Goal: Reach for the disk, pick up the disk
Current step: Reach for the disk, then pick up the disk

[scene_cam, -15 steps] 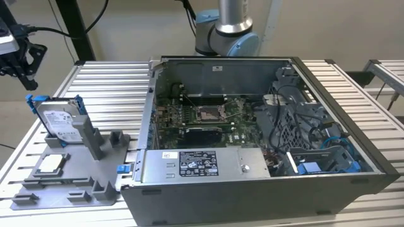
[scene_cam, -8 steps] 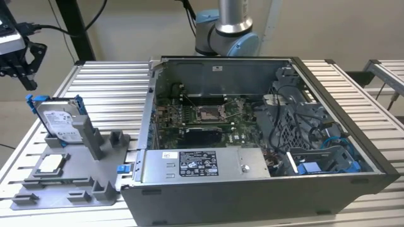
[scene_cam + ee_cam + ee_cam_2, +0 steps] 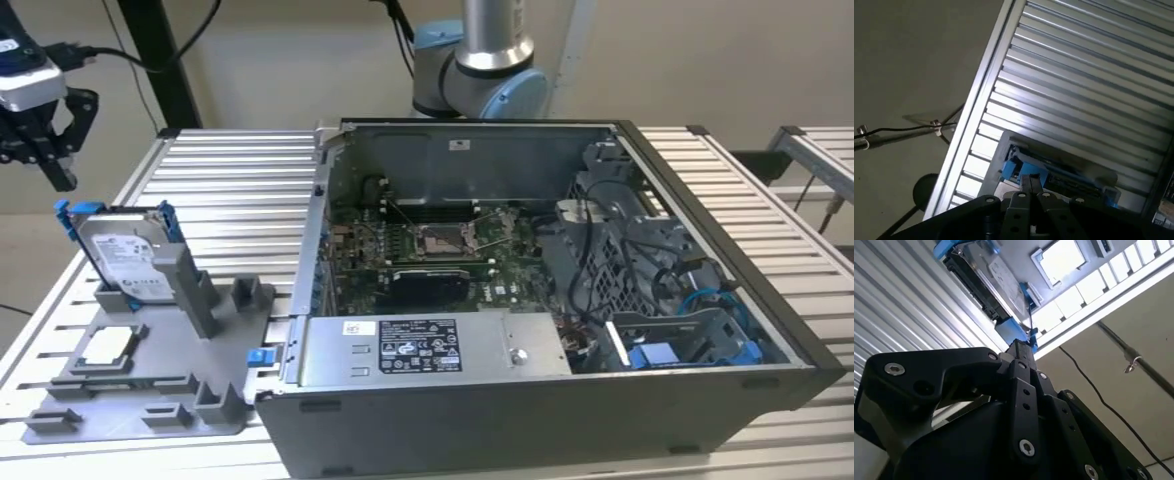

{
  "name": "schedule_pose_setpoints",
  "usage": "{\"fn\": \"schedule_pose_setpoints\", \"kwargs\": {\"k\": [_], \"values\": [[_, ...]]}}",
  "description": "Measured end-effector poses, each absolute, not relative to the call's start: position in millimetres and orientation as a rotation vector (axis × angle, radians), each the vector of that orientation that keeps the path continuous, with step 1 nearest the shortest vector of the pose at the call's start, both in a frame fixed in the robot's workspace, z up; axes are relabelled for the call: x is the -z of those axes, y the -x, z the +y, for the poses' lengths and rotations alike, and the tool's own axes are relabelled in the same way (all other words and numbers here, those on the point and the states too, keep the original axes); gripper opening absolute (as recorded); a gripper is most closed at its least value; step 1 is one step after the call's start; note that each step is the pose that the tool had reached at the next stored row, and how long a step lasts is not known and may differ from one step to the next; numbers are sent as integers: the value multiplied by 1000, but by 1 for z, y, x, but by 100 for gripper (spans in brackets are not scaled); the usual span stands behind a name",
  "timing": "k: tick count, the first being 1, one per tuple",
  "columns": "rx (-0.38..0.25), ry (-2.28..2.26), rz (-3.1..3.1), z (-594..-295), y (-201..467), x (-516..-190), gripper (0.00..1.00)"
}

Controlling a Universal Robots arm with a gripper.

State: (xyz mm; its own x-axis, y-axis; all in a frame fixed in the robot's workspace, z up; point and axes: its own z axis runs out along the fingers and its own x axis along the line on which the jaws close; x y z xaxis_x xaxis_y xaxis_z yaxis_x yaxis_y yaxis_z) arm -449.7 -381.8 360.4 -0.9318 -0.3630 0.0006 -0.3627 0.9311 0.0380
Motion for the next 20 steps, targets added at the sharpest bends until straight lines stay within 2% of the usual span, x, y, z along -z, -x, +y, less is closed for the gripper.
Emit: {"fn": "schedule_pose_setpoints", "kwargs": {"k": [20], "values": [[56, -901, -2997, -381, 450, -360, 0]]}}
